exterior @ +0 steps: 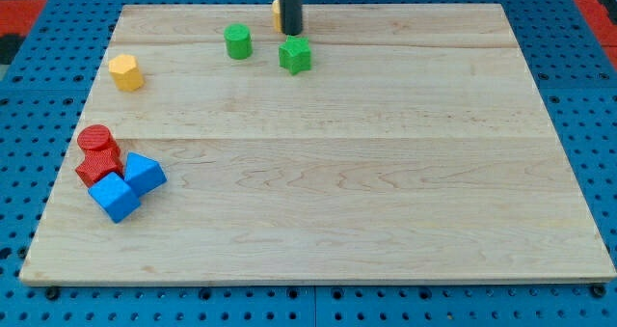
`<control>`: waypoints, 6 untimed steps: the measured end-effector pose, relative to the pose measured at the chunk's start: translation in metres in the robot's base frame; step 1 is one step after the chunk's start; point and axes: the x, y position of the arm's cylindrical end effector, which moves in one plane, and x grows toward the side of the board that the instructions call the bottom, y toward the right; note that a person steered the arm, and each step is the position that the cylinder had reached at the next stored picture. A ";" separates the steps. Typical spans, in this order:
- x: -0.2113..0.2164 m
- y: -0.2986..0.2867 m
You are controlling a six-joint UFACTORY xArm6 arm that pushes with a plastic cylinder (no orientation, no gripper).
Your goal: Push the yellow heart diagonally right above the yellow hexagon
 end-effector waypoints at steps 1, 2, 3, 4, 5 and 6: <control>-0.005 0.061; -0.048 0.042; -0.029 -0.020; 0.004 -0.105; 0.013 -0.125; 0.031 -0.074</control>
